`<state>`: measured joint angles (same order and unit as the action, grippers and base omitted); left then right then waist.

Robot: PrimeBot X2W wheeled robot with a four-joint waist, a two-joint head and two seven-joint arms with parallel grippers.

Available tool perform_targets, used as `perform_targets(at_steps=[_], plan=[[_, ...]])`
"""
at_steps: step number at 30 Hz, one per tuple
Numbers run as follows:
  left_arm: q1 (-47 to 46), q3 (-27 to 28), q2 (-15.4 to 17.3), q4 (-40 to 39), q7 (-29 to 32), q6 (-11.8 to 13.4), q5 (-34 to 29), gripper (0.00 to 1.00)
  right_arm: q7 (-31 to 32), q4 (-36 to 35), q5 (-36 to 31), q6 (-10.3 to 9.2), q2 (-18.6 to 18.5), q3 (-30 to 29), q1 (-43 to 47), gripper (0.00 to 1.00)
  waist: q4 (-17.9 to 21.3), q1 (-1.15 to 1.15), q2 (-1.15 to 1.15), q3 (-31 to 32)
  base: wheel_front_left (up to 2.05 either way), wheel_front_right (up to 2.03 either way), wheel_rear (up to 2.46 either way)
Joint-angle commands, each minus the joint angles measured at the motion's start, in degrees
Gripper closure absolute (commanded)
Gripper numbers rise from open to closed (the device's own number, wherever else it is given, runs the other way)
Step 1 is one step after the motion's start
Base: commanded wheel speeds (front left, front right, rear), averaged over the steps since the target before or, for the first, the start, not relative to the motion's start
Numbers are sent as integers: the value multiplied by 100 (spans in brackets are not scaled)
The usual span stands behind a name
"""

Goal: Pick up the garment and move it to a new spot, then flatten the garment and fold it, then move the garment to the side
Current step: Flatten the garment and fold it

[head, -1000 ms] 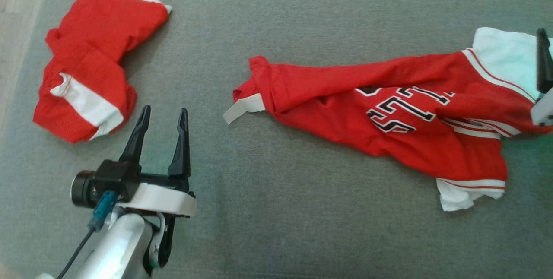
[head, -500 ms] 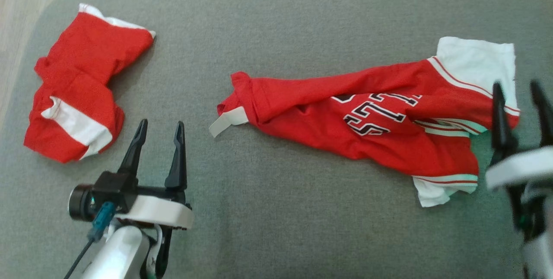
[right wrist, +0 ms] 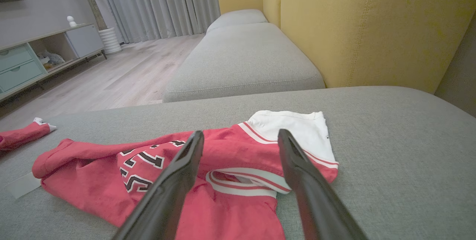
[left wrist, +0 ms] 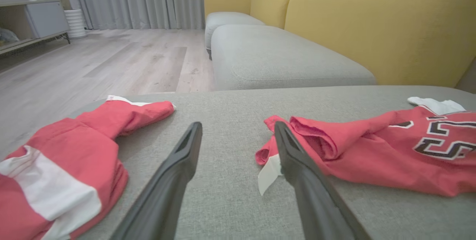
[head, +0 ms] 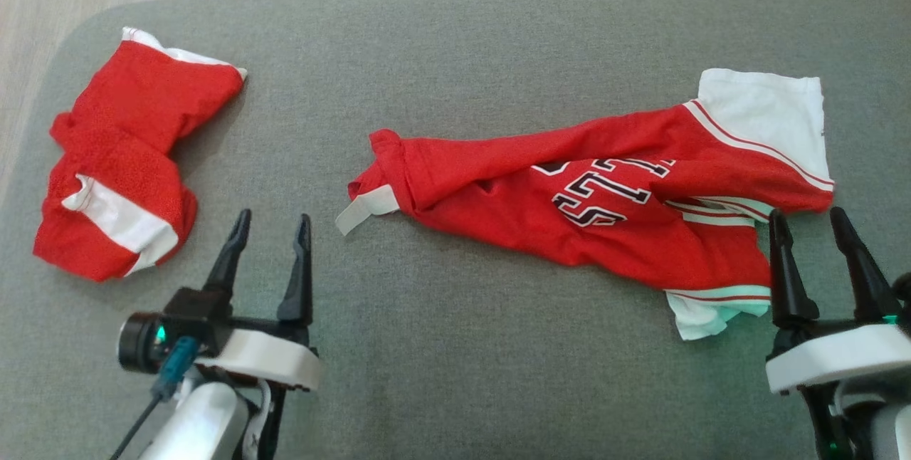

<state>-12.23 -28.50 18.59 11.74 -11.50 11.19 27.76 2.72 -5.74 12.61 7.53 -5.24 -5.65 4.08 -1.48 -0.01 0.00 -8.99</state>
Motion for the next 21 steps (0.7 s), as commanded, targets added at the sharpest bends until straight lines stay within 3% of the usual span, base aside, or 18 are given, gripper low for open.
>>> perform_targets(at_steps=[1,5,12,21], plan=[[-189,125,95,-193,63,26,17,0,36,-279,-15,-4,-17,133,-67,0,-4,1,0,-8,0,0,0],[-330,-101,-57,-147,293,-81,30,0,92,-386,-18,-4,-10,141,-49,0,-6,1,0,-53,0,0,0],[-954,-696,-844,424,1130,-549,365,0,126,-514,5,-4,-50,184,-155,0,54,1,0,-351,0,0,0],[-1702,-660,-1257,1763,1370,-879,736,0,120,-487,106,-4,-93,231,-290,0,253,1,0,-625,0,0,0]])
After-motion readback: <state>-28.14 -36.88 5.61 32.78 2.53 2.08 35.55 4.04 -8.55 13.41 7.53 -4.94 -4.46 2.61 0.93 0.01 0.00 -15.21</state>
